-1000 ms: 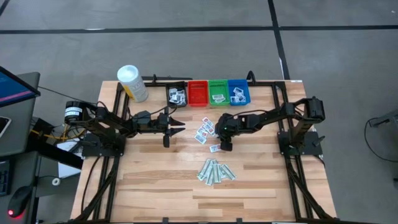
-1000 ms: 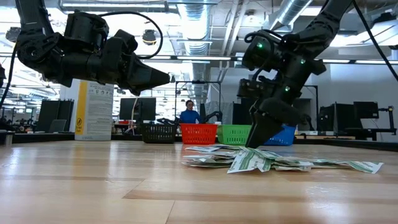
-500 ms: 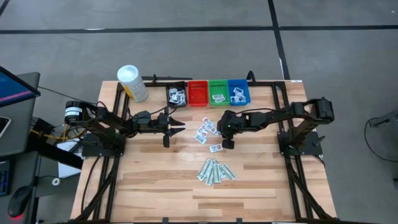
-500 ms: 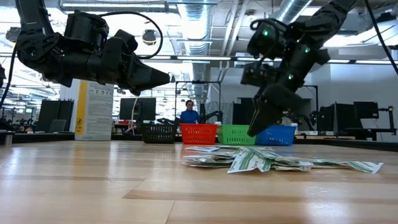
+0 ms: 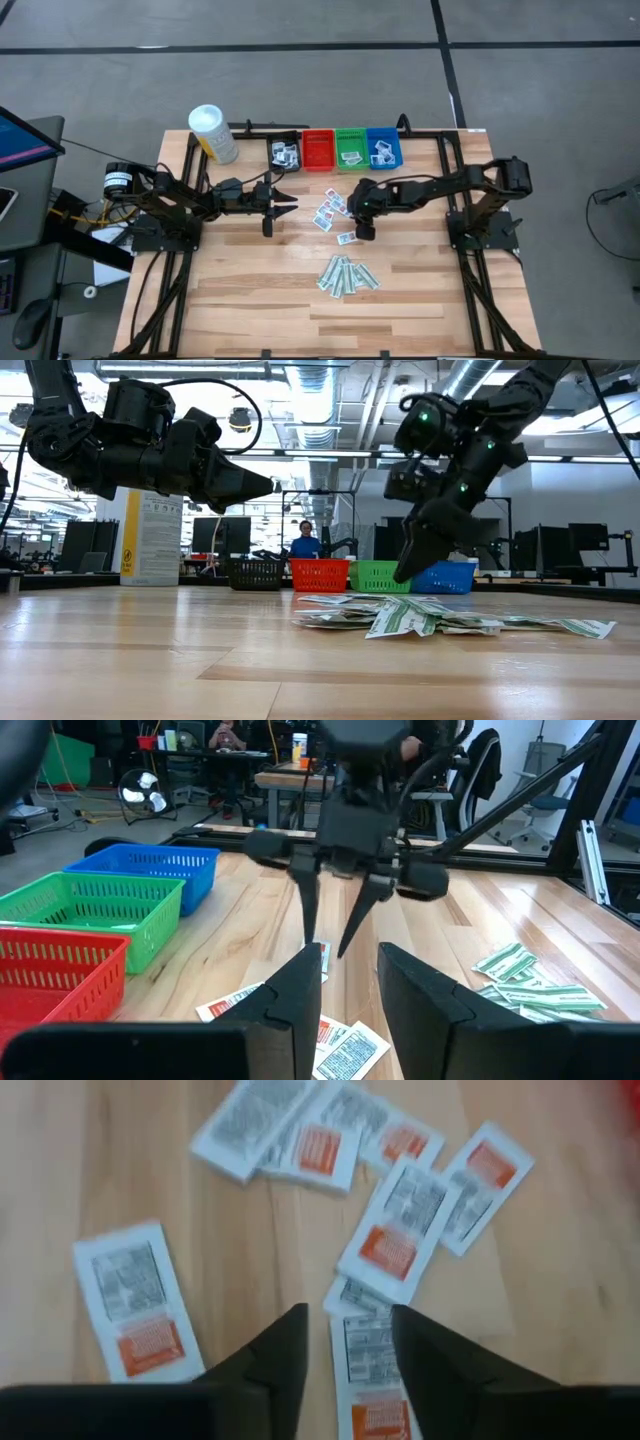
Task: Pick & Place First Aid Supplies
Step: Put the orange ointment pack into the green bin
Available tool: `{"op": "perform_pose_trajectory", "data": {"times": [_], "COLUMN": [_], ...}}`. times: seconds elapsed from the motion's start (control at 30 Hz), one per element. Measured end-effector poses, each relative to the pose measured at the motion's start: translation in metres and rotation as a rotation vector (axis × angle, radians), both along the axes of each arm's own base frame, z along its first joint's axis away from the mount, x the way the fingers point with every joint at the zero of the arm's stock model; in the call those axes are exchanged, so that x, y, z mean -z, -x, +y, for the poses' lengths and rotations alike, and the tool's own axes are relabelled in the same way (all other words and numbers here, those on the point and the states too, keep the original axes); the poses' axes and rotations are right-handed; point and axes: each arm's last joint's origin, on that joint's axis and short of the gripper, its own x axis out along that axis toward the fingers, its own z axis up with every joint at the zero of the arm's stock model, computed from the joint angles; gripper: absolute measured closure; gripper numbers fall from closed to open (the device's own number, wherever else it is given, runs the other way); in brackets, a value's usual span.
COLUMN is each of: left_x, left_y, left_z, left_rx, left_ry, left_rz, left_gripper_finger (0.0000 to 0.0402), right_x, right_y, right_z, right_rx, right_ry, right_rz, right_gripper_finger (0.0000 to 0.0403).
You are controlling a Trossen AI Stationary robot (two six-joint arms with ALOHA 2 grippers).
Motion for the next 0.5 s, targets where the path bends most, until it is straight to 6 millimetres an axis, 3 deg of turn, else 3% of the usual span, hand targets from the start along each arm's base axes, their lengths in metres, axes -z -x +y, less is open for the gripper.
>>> {"op": "perform_pose_trajectory", "data": {"times": [0.27,0.5], "left_x": [0.0,0.0], "left_y": [0.0,0.0], "left_z": [0.0,0.0], "left_rx": [-0.001,0.0], "left_ry": [0.0,0.0], "left_rz": [0.0,0.0], "left_gripper_finger": [0.03,0.03], "right_x": [0.019,0.03], "right_y": [-0.002,-0.002], "right_z": [-0.008,-0.009], "right_rx": [0.025,0.028], "right_ry": [-0.012,-0.036], "right_rz": [0.059,0.11], "right_gripper_finger": [0.0184,0.018]}}
